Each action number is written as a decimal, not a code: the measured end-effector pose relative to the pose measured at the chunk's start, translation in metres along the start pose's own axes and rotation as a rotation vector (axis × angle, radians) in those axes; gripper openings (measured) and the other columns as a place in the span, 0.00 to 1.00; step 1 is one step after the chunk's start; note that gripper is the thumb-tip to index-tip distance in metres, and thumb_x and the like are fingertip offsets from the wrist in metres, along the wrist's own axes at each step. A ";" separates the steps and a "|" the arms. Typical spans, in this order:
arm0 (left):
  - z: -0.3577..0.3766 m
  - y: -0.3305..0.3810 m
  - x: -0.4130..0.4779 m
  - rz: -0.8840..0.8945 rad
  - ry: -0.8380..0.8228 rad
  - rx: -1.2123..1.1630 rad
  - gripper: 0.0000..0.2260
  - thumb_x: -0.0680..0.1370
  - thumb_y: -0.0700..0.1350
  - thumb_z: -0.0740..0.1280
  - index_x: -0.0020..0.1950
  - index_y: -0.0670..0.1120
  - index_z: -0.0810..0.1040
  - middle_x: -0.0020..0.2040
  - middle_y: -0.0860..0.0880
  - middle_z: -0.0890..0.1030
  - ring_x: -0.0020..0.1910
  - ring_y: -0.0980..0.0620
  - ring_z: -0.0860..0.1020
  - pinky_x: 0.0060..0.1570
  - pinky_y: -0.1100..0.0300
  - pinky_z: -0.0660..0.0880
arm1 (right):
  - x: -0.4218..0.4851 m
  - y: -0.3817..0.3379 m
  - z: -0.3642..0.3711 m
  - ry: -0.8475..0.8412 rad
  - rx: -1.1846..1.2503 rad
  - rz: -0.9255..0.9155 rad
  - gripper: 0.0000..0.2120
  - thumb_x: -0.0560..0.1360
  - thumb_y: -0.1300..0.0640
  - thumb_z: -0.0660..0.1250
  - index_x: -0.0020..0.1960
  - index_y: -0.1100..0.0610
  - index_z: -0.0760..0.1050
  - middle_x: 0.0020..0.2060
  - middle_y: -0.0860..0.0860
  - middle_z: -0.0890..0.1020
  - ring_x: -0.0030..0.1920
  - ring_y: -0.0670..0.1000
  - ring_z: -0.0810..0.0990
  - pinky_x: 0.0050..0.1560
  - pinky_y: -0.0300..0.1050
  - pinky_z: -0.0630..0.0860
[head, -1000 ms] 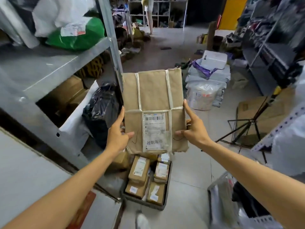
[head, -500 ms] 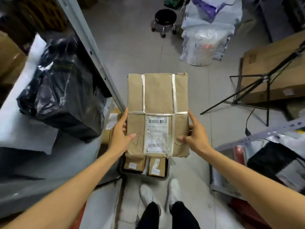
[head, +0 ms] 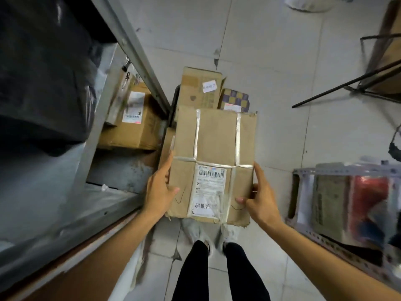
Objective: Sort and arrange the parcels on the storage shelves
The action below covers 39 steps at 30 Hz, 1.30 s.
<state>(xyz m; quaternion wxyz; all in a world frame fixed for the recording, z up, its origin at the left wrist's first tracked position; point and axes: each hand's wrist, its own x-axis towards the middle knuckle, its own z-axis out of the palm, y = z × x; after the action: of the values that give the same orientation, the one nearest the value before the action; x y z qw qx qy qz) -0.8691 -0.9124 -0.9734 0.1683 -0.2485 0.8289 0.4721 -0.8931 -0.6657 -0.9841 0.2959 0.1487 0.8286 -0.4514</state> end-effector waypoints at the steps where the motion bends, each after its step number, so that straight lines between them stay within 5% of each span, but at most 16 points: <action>1: 0.008 -0.012 0.005 -0.005 -0.011 0.009 0.44 0.68 0.25 0.70 0.77 0.53 0.59 0.51 0.51 0.81 0.41 0.66 0.77 0.43 0.79 0.71 | 0.004 0.013 0.009 -0.006 0.006 0.024 0.49 0.66 0.71 0.74 0.76 0.44 0.55 0.48 0.48 0.80 0.51 0.52 0.80 0.55 0.49 0.77; 4: 0.031 -0.045 0.019 -0.034 -0.058 0.045 0.46 0.68 0.26 0.71 0.76 0.58 0.58 0.53 0.50 0.81 0.49 0.57 0.78 0.53 0.68 0.75 | 0.016 0.046 0.026 -0.006 0.024 0.114 0.49 0.66 0.72 0.74 0.77 0.45 0.55 0.49 0.50 0.79 0.53 0.52 0.80 0.55 0.47 0.76; 10: 0.074 -0.080 0.046 -0.079 -0.104 0.083 0.46 0.68 0.26 0.71 0.77 0.55 0.56 0.55 0.55 0.77 0.52 0.57 0.77 0.42 0.84 0.66 | 0.047 0.087 0.038 -0.016 -0.030 0.199 0.47 0.66 0.72 0.71 0.77 0.47 0.56 0.44 0.50 0.79 0.46 0.52 0.77 0.45 0.39 0.72; 15: 0.086 -0.099 0.056 -0.149 -0.115 0.105 0.46 0.68 0.27 0.72 0.77 0.58 0.57 0.54 0.49 0.80 0.51 0.51 0.79 0.53 0.63 0.74 | 0.061 0.104 0.050 -0.015 -0.034 0.239 0.46 0.66 0.71 0.70 0.76 0.44 0.56 0.45 0.52 0.80 0.48 0.55 0.79 0.48 0.45 0.76; 18: 0.082 -0.109 0.062 -0.169 -0.117 0.120 0.47 0.68 0.28 0.72 0.77 0.59 0.56 0.51 0.49 0.80 0.48 0.51 0.80 0.52 0.59 0.76 | 0.065 0.102 0.059 -0.033 -0.017 0.238 0.46 0.66 0.72 0.70 0.75 0.43 0.57 0.42 0.50 0.79 0.47 0.55 0.79 0.47 0.45 0.76; 26: 0.078 -0.127 0.090 -0.168 -0.062 0.099 0.47 0.69 0.28 0.72 0.77 0.61 0.55 0.63 0.45 0.78 0.59 0.47 0.78 0.62 0.48 0.74 | 0.098 0.099 0.077 -0.048 0.015 0.220 0.47 0.66 0.73 0.71 0.76 0.43 0.57 0.48 0.54 0.80 0.51 0.58 0.79 0.54 0.53 0.78; 31: 0.085 -0.132 0.105 -0.162 -0.085 0.081 0.46 0.69 0.27 0.71 0.77 0.58 0.56 0.57 0.44 0.80 0.53 0.49 0.79 0.58 0.55 0.76 | 0.110 0.105 0.083 -0.023 0.025 0.235 0.47 0.66 0.73 0.71 0.76 0.44 0.57 0.47 0.55 0.80 0.51 0.58 0.78 0.54 0.52 0.78; 35: 0.087 -0.138 0.102 -0.169 -0.081 0.081 0.46 0.69 0.27 0.70 0.77 0.60 0.55 0.62 0.45 0.78 0.56 0.49 0.79 0.58 0.60 0.74 | 0.108 0.109 0.090 -0.033 0.009 0.237 0.47 0.66 0.72 0.71 0.76 0.44 0.57 0.49 0.54 0.80 0.53 0.59 0.78 0.57 0.55 0.78; 39: 0.083 -0.147 0.080 -0.218 -0.053 0.055 0.47 0.69 0.27 0.71 0.77 0.60 0.56 0.55 0.47 0.80 0.50 0.50 0.80 0.57 0.52 0.77 | 0.096 0.103 0.089 -0.065 -0.040 0.194 0.47 0.67 0.72 0.69 0.76 0.43 0.56 0.46 0.48 0.78 0.50 0.55 0.78 0.53 0.50 0.78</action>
<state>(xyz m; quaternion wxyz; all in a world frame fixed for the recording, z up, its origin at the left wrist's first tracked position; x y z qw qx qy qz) -0.8473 -0.9242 -1.1588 0.2472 -0.3200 0.8048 0.4345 -0.8834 -0.6853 -1.1495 0.3677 0.2074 0.8092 -0.4086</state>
